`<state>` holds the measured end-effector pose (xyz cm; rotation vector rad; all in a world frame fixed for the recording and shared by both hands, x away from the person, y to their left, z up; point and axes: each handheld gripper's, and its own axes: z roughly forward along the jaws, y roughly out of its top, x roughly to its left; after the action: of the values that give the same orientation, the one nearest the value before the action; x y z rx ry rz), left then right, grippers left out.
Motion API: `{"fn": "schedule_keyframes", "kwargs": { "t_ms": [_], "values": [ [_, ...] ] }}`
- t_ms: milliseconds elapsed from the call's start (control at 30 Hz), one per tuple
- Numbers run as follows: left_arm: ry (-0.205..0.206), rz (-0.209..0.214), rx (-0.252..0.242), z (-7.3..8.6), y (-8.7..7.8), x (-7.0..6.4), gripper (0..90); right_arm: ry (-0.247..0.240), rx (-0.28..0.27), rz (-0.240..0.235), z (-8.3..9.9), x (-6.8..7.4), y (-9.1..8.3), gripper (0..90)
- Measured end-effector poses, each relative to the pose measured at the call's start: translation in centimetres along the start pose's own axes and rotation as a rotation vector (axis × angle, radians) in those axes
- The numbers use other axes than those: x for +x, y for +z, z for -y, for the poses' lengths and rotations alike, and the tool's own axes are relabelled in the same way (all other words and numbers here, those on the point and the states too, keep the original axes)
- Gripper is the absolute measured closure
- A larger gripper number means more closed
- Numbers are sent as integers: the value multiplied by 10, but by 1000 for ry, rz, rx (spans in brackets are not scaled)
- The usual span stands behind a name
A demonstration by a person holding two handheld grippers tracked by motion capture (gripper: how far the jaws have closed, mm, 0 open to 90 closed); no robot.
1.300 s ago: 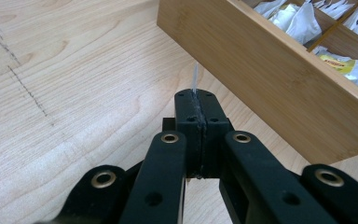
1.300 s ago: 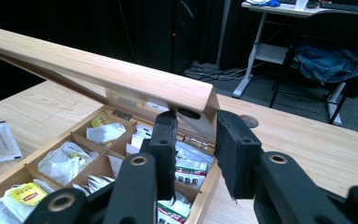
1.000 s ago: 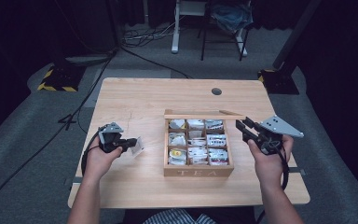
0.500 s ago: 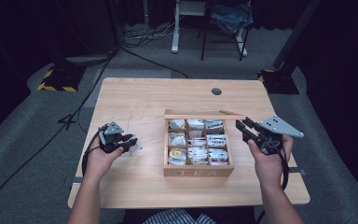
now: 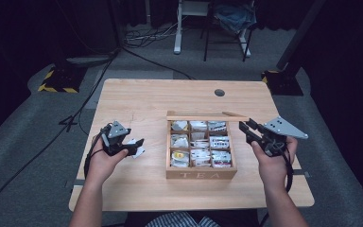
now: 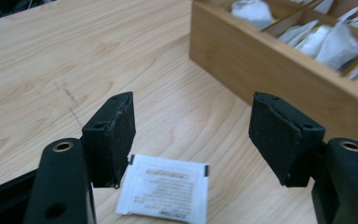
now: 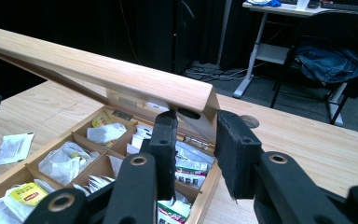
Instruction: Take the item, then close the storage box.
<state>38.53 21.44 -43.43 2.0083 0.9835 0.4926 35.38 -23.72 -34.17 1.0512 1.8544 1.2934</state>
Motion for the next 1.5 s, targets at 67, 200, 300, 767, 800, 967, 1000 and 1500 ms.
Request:
{"fn": "schedule_keyframes", "kwargs": {
  "t_ms": [67, 200, 300, 767, 800, 967, 1000, 1500],
  "values": [
    [-4, 9, 4, -2, -2, -6, 322, 1, 2, -2, 0, 0, 0, 688],
    [13, 30, -9, -4, -10, -18, 321, 0, 1, -4, -1, -1, 0, 688],
    [33, 40, -16, -2, -20, -27, 320, 0, 1, -2, -1, -1, 1, 688],
    [122, 150, 35, 25, -27, -68, 315, 0, 28, -26, -3, -3, -3, 690],
    [123, 154, 49, 28, -24, -69, 315, 1, 33, -30, -3, -3, -3, 690],
    [121, 196, 94, 36, -9, -75, 315, 2, 40, -43, -3, -4, -3, 689],
    [122, 209, 103, 36, -7, -75, 315, 2, 44, -45, -3, -4, -4, 689],
    [152, 278, 245, 51, 13, -82, 307, -16, 88, -79, 0, -6, -7, 679]
  ]
}}
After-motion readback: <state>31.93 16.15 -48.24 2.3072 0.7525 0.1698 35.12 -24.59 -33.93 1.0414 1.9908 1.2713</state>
